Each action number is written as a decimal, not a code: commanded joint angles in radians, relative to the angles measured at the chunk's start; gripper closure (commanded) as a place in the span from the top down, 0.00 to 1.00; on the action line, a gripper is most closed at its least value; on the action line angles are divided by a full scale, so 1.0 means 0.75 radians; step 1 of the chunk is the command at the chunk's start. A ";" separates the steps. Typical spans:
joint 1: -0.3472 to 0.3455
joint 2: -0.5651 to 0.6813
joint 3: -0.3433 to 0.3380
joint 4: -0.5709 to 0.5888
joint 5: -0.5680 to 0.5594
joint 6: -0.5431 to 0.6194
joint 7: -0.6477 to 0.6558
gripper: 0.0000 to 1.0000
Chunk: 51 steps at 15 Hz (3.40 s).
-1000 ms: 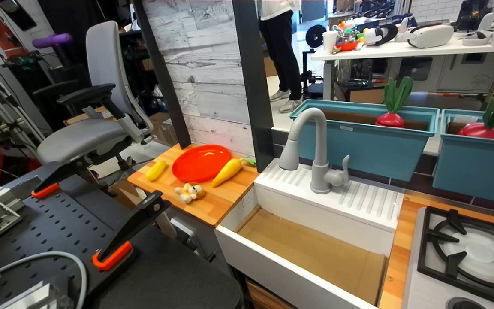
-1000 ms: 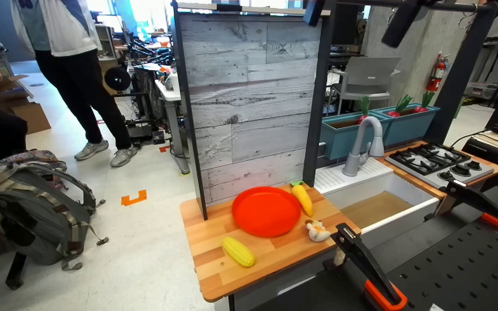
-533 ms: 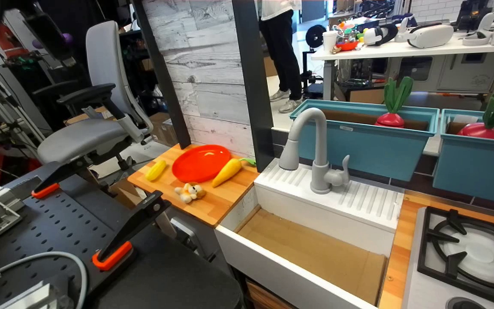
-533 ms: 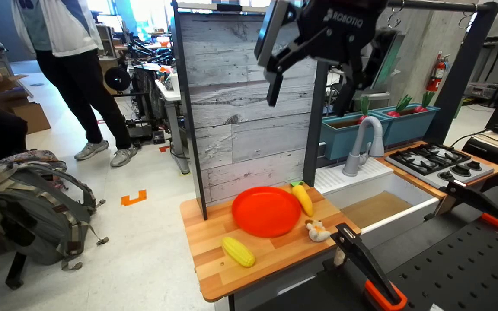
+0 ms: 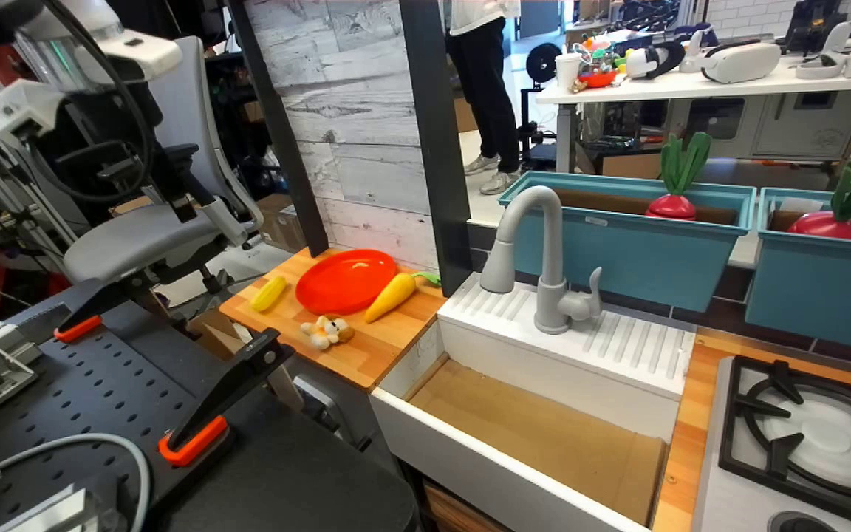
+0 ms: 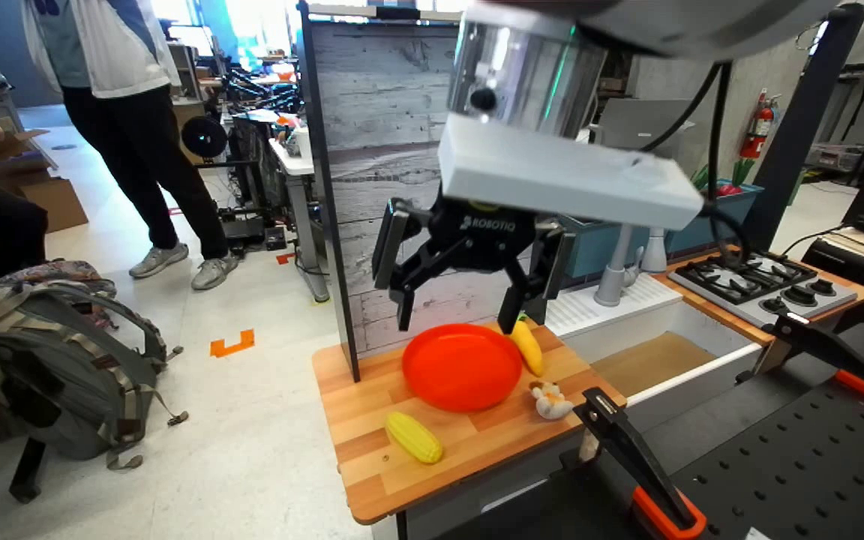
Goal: Pick up the corn from the counter and put it on the orange plate, then move the tap to the left, then pick up the plush toy from the right side of the counter and put it on the left
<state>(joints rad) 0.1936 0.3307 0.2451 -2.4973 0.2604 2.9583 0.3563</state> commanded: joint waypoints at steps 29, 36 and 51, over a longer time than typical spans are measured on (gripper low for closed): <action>0.179 0.854 -0.140 0.747 -0.010 0.011 -0.009 0.09; 0.127 0.720 -0.177 0.656 -0.002 0.000 -0.018 0.09; -0.018 0.805 -0.268 0.759 0.011 -0.109 0.028 0.09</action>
<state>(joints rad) 0.1718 0.9069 0.0572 -1.9674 0.2624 2.8966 0.3607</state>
